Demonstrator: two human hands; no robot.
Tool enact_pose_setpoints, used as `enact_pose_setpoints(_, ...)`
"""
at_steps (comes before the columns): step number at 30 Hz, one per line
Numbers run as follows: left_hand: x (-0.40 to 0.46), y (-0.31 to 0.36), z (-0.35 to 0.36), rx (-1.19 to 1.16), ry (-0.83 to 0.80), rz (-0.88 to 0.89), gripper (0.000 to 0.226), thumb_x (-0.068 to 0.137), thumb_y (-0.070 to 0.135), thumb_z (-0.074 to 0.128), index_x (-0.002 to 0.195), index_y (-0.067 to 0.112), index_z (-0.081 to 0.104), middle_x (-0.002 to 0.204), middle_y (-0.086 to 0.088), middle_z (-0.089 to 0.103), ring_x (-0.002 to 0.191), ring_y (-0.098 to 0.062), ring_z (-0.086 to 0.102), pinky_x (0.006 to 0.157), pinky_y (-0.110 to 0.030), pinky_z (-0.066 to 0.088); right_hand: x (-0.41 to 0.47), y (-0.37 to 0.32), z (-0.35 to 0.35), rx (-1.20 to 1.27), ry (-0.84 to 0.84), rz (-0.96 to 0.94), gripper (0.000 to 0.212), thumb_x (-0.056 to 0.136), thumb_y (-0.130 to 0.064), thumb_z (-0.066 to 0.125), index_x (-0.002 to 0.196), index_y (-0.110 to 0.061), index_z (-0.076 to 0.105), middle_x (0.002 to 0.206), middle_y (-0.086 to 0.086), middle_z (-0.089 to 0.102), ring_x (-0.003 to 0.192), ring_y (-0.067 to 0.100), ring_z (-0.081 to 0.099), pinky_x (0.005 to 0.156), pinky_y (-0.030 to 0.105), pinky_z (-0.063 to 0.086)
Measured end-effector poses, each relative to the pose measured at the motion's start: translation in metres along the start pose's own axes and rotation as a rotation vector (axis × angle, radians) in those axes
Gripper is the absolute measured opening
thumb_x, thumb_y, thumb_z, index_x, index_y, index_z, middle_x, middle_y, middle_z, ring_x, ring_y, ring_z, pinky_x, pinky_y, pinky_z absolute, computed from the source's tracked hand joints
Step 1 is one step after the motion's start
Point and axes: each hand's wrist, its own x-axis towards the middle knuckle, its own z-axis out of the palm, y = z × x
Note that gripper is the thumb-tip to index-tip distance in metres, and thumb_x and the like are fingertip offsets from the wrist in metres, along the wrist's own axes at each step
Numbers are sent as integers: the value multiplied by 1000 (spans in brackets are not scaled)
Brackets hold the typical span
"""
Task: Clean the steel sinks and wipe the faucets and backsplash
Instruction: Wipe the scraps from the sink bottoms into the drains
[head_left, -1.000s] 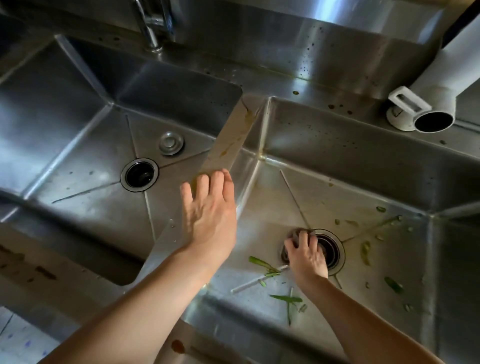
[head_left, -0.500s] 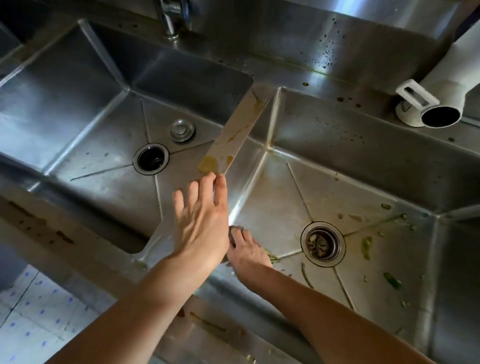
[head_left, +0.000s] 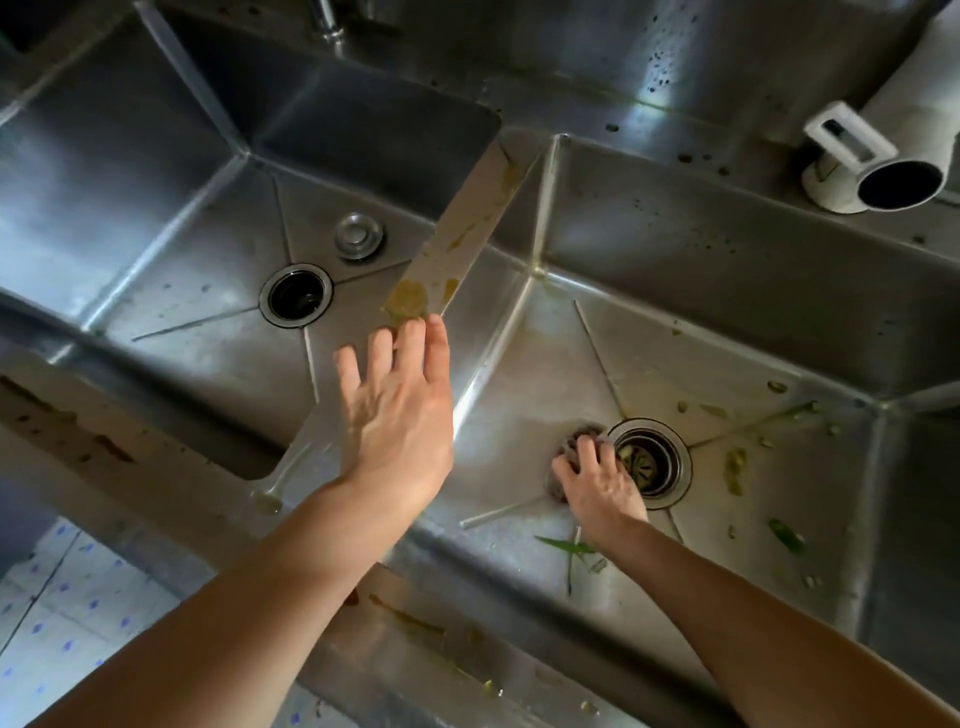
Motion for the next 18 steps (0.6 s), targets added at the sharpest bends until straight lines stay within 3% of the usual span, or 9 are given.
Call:
enact_pose_setpoints(3, 0, 2, -5, -30, -88, 13, 92, 76, 18, 67, 150, 9, 12, 137, -7, 28, 118, -27, 33, 104, -45, 24, 1, 21, -8, -46, -14, 106, 33, 99, -9, 34, 132, -13, 37, 138, 20, 28, 132, 43, 27, 92, 38, 47)
enact_pose_setpoints(7, -4, 0, -10, -19, -113, 21, 92, 76, 14, 67, 150, 8, 12, 143, -10, 26, 121, -29, 34, 105, -45, 24, -10, 11, -28, 33, 5, 95, 33, 99, -10, 35, 132, -12, 38, 137, 18, 29, 128, 37, 31, 91, 38, 47)
enact_pose_setpoints(11, -16, -2, -8, -30, -42, -20, 87, 59, 12, 76, 138, 2, 42, 125, -15, 48, 104, -33, 47, 94, -48, 37, -37, -22, -26, 130, -23, -254, 40, 96, -14, 46, 134, -14, 35, 139, 13, 25, 125, 32, 38, 93, 44, 50)
enact_pose_setpoints(14, -25, -4, -7, -29, -79, -27, 91, 60, 14, 75, 141, 3, 36, 123, -13, 45, 106, -31, 45, 95, -46, 36, -46, -45, -8, 152, -70, -553, 39, 97, -14, 47, 136, -15, 41, 141, 14, 29, 122, 31, 41, 94, 43, 48)
enact_pose_setpoints(18, -24, -4, -3, 17, -23, -22, 90, 57, 13, 74, 139, 0, 39, 113, -15, 48, 100, -32, 47, 91, -48, 39, -36, -44, 12, 135, -151, -548, 43, 99, -33, 45, 140, -29, 34, 148, 8, 27, 125, 29, 40, 99, 42, 40)
